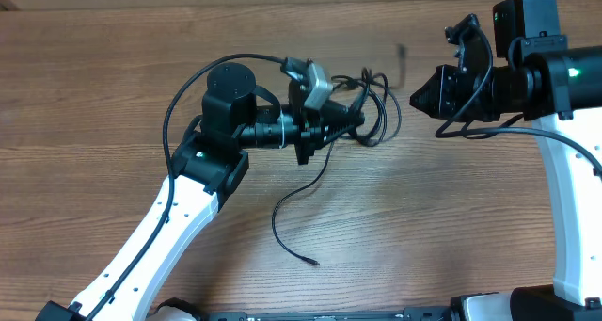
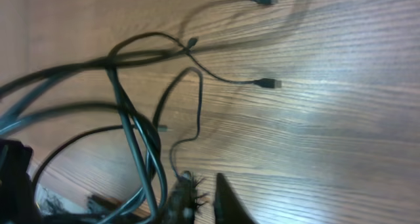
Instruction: Untangle cables
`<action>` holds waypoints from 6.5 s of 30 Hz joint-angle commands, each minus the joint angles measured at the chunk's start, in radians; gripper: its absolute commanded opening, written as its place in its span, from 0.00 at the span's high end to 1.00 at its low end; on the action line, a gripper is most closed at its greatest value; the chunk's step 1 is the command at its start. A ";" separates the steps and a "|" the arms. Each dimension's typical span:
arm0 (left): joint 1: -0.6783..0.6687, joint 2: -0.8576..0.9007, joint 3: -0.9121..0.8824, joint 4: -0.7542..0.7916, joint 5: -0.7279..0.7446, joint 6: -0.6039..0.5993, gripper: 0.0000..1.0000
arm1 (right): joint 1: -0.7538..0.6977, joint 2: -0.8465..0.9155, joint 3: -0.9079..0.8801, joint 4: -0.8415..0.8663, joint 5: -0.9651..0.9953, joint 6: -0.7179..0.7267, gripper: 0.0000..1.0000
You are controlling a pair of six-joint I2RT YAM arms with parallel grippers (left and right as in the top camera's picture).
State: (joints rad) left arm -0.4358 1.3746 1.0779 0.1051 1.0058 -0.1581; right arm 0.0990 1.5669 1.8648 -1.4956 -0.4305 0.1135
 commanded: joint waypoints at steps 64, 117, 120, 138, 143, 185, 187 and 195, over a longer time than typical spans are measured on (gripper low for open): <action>-0.003 -0.005 0.005 0.146 -0.122 -0.065 0.96 | 0.046 -0.018 0.019 -0.064 -0.306 -0.262 0.96; 0.003 -0.006 0.005 0.098 0.046 0.232 0.96 | 0.046 -0.018 0.019 -0.056 -0.010 -0.124 0.43; 0.003 -0.006 0.005 0.128 0.046 0.220 0.96 | 0.046 -0.018 0.019 -0.054 -0.062 -0.161 0.44; 0.003 -0.006 0.005 0.464 0.014 -0.102 0.96 | 0.046 -0.018 0.019 -0.009 -0.275 -0.171 0.60; 0.003 -0.006 0.005 0.460 0.010 -0.109 0.96 | 0.046 -0.018 0.019 0.009 -0.356 -0.171 0.65; 0.003 -0.006 0.005 0.466 -0.093 -0.187 0.96 | 0.046 -0.018 0.019 -0.017 -0.671 -0.254 0.80; 0.003 -0.006 0.005 0.455 -0.105 -0.187 0.96 | 0.046 -0.018 0.019 -0.016 -0.671 -0.254 0.81; 0.004 -0.006 0.005 0.328 -0.177 -0.187 0.96 | 0.046 -0.018 0.019 0.014 -0.670 -0.253 0.96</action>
State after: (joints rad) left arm -0.4358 1.3758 1.0740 0.4637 0.8917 -0.3408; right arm 0.1390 1.5661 1.8648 -1.4982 -1.0668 -0.1314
